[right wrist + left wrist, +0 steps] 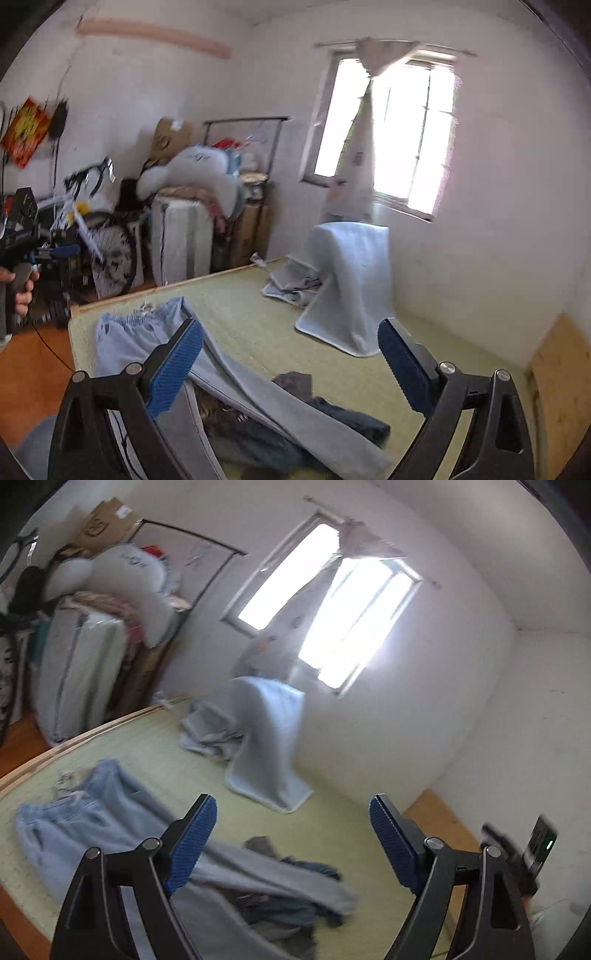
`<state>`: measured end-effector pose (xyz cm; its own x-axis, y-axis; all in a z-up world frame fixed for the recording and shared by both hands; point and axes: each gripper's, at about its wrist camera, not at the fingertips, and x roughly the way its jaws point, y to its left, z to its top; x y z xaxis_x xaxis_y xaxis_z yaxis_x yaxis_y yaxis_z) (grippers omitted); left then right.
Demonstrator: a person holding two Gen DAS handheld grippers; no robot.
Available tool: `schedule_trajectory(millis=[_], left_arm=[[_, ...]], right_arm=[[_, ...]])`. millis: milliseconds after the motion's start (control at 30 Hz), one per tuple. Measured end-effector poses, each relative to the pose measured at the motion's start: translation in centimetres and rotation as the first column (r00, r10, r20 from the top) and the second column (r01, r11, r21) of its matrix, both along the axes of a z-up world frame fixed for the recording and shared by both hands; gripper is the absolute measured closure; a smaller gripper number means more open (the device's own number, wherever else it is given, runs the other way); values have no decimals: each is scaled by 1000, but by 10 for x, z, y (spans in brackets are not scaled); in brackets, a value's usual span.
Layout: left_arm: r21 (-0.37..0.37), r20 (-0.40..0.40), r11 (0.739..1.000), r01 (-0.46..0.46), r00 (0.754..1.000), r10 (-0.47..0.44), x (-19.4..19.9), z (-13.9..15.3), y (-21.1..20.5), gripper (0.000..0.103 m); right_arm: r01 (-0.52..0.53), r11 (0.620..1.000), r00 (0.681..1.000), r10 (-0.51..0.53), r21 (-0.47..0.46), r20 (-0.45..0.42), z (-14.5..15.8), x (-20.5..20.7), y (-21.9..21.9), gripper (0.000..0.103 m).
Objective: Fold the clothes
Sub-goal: 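Lay the sweatpants flat on the bed and open both tools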
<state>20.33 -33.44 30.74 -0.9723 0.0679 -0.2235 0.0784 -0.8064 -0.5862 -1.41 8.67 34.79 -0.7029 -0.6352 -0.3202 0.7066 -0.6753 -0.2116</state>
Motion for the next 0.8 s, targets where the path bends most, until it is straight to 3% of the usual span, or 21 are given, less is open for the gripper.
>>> schedule_trajectory(millis=[167, 333, 433, 500, 600, 800], left_arm=[[0, 9, 998, 66, 998, -66, -38, 20, 49, 9], [-14, 115, 994, 112, 987, -109, -95, -14, 95, 9], [-21, 171, 990, 138, 976, -132, -126, -38, 120, 9], [-27, 198, 989, 148, 970, -140, -143, -51, 130, 9], [-33, 217, 987, 159, 965, -149, -169, -73, 137, 9], [-4, 279, 982, 190, 943, -181, -219, -129, 145, 9]], right_arm=[[32, 991, 998, -25, -129, 57, -20, -1, 91, 5], [135, 981, 965, -98, -142, 244, -101, -53, 140, 5], [228, 969, 922, -181, -100, 342, -161, -93, 162, 6], [272, 961, 897, -236, -45, 375, -202, -117, 171, 22], [314, 949, 839, -277, -2, 468, -259, -154, 182, 32], [354, 934, 720, -302, 43, 625, -357, -218, 190, 38]])
